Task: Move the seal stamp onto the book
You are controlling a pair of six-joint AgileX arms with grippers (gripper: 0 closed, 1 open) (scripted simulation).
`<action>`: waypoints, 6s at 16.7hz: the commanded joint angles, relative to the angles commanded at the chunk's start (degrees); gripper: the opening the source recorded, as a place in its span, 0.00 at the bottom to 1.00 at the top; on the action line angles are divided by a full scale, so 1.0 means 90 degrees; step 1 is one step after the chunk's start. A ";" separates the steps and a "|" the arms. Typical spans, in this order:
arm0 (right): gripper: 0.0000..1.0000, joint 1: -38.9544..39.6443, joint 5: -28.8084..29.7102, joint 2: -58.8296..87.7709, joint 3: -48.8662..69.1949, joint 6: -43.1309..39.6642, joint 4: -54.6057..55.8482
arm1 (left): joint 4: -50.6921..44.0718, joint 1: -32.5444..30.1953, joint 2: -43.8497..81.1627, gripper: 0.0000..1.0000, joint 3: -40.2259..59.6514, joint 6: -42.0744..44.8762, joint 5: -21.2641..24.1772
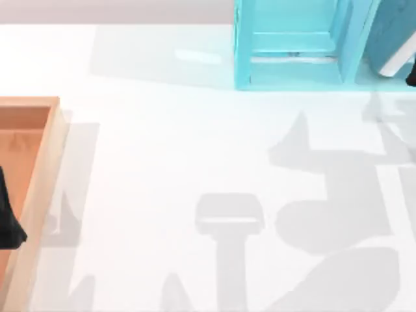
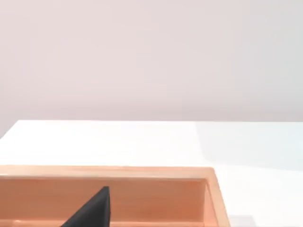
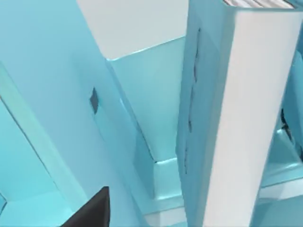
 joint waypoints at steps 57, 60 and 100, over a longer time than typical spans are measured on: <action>0.00 0.0138 0.0082 0.2066 0.3034 0.0288 -0.1169 | 0.0000 0.0000 0.0000 1.00 0.0000 0.0000 0.0000; 0.00 0.0117 0.0019 0.0749 0.2449 0.0260 -0.1890 | 0.0000 0.0000 0.0000 1.00 0.0000 0.0000 0.0000; 0.00 0.6738 0.5024 -0.0277 0.1673 -0.8101 -0.3378 | 0.0000 0.0000 0.0000 1.00 0.0000 0.0000 0.0000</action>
